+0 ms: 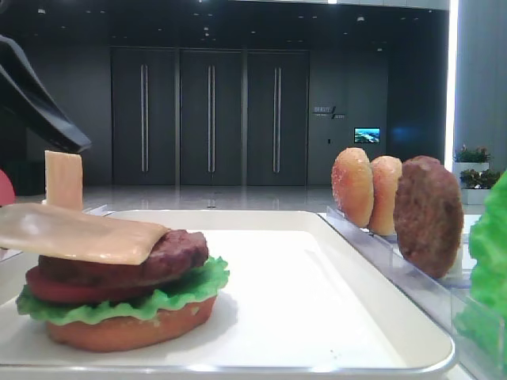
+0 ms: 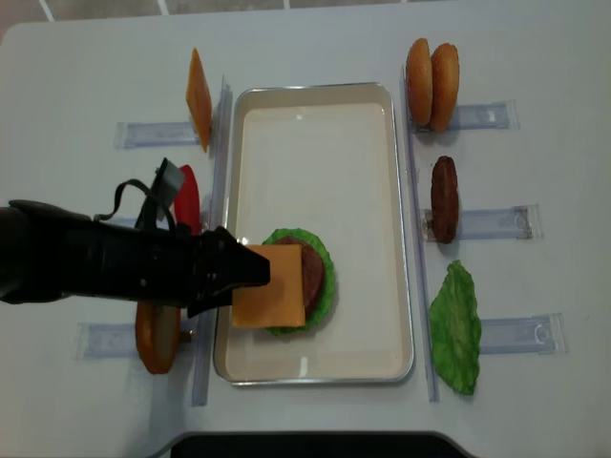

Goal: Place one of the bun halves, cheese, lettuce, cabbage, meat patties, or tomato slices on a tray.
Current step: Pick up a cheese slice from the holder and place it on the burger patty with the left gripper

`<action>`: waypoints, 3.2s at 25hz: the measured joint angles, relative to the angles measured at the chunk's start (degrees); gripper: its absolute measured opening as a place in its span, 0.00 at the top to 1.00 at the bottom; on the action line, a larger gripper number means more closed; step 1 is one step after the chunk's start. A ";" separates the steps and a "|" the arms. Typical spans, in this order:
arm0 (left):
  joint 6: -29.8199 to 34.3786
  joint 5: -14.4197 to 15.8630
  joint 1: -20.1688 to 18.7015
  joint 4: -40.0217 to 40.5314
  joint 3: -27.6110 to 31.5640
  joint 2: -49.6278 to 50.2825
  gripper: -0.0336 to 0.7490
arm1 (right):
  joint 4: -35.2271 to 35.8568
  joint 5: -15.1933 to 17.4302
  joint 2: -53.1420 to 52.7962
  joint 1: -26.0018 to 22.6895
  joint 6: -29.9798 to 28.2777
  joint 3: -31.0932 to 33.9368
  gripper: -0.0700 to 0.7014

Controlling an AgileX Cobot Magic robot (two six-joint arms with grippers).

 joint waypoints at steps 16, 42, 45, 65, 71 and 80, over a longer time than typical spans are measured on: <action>-2.32 -1.47 0.00 -2.02 -0.26 0.00 0.26 | 0.00 0.00 0.00 0.00 0.00 0.00 0.59; -13.62 -3.41 0.00 6.46 -4.37 0.00 0.26 | 0.00 0.00 0.00 0.00 0.00 0.00 0.59; -14.29 -3.46 0.00 6.60 -4.37 0.00 0.26 | 0.00 0.00 0.00 0.00 0.00 0.00 0.59; -24.78 -1.82 0.00 16.06 -9.33 0.00 0.26 | 0.00 0.00 0.00 0.00 0.00 0.00 0.59; -29.62 -1.52 0.00 21.82 -12.43 0.00 0.26 | 0.00 0.00 0.00 0.00 0.00 0.00 0.59; -31.54 -1.23 0.00 24.14 -13.57 0.00 0.26 | 0.00 0.00 0.00 0.00 0.00 0.00 0.59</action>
